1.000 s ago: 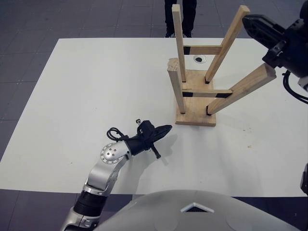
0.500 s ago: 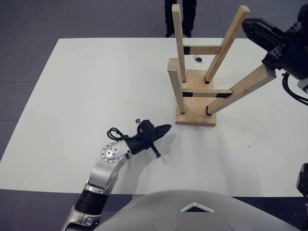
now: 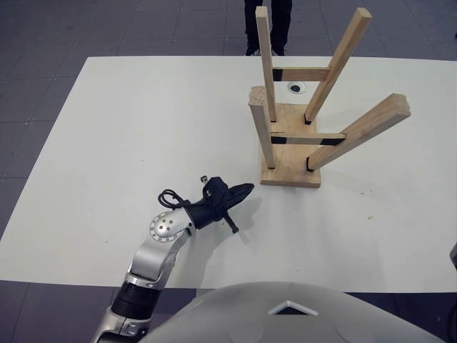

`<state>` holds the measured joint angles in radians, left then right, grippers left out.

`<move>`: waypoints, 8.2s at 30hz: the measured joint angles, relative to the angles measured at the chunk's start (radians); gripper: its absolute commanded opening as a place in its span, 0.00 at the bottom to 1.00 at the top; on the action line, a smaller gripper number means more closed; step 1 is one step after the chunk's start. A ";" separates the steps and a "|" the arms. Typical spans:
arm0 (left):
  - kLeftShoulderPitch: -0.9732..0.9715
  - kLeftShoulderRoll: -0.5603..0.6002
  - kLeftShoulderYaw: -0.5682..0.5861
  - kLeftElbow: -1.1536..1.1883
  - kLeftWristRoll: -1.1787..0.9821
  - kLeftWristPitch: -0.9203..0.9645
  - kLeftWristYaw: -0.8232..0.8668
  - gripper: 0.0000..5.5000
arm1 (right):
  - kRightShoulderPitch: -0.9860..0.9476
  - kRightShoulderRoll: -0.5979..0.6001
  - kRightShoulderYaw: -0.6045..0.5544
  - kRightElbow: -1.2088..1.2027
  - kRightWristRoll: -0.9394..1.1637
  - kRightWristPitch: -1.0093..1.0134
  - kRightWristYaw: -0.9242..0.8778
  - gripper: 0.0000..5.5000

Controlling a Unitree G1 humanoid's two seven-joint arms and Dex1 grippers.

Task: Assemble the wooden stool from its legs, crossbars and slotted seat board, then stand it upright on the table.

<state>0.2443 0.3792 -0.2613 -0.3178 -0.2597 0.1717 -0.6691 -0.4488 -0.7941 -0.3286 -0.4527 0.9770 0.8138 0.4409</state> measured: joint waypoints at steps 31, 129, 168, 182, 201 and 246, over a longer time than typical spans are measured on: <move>-0.024 -0.018 -0.015 0.073 0.010 0.008 0.014 0.02 | 0.142 0.130 0.024 -0.122 0.088 -0.140 -0.095 0.02; -0.040 -0.025 0.070 -0.040 0.146 0.074 0.112 0.02 | 0.854 0.377 0.204 -0.558 -0.489 -0.297 0.029 0.02; 0.034 -0.038 0.061 -0.048 0.146 0.060 0.156 0.02 | 0.715 0.753 0.661 -0.232 -1.290 -0.536 -0.438 0.02; 0.070 -0.033 0.066 -0.064 0.126 0.081 0.153 0.02 | 0.940 0.771 0.690 -0.103 -1.208 -0.454 -0.507 0.02; 0.058 -0.038 0.062 -0.041 0.117 0.084 0.147 0.02 | 0.808 0.739 0.740 -0.303 -1.327 -0.666 -0.483 0.02; 0.066 -0.038 0.060 -0.038 0.116 0.084 0.152 0.02 | 0.541 0.819 0.732 -0.287 -1.409 -0.437 -0.464 0.02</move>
<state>0.3101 0.3408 -0.2017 -0.3562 -0.1438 0.2556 -0.5169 0.0918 0.0251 0.4032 -0.7399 -0.4317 0.3763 -0.0228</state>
